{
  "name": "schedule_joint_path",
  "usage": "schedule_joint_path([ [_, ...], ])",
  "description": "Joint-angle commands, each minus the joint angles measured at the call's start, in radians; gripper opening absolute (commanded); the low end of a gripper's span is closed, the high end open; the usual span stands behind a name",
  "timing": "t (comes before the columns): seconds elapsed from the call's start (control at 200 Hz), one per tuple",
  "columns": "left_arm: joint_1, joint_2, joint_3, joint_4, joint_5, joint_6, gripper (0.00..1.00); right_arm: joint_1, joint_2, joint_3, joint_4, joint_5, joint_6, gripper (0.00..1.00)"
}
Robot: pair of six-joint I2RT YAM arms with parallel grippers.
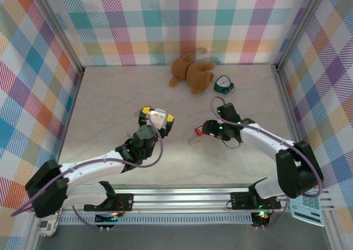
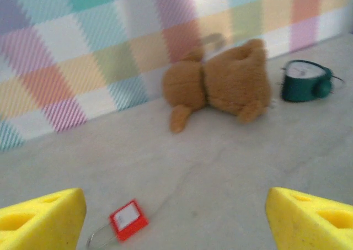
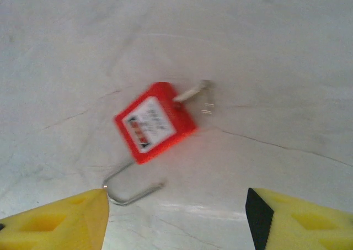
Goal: Unlock with the key
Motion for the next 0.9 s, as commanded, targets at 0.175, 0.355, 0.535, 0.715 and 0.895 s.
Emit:
schedule_joint_path([
  [0.175,0.057,-0.284,0.018,-0.584,-0.192,-0.432,0.86,0.164,0.308,0.261,-0.214,0.347,-0.168,0.64],
  [0.355,0.058,-0.377,0.002,-0.616,-0.190,-0.397,0.88,0.171,0.407,0.328,-0.230,0.416,-0.193,0.59],
  [0.535,0.065,-0.352,0.033,-0.617,-0.197,-0.368,0.90,0.158,0.467,0.388,-0.224,0.464,-0.215,0.54],
  [0.715,0.066,-0.289,0.077,-0.611,-0.174,-0.350,0.90,0.146,0.543,0.536,-0.273,0.481,-0.249,0.51],
  [0.895,0.065,-0.262,0.086,-0.609,-0.157,-0.352,0.90,0.152,0.535,0.587,-0.319,0.439,-0.244,0.58],
])
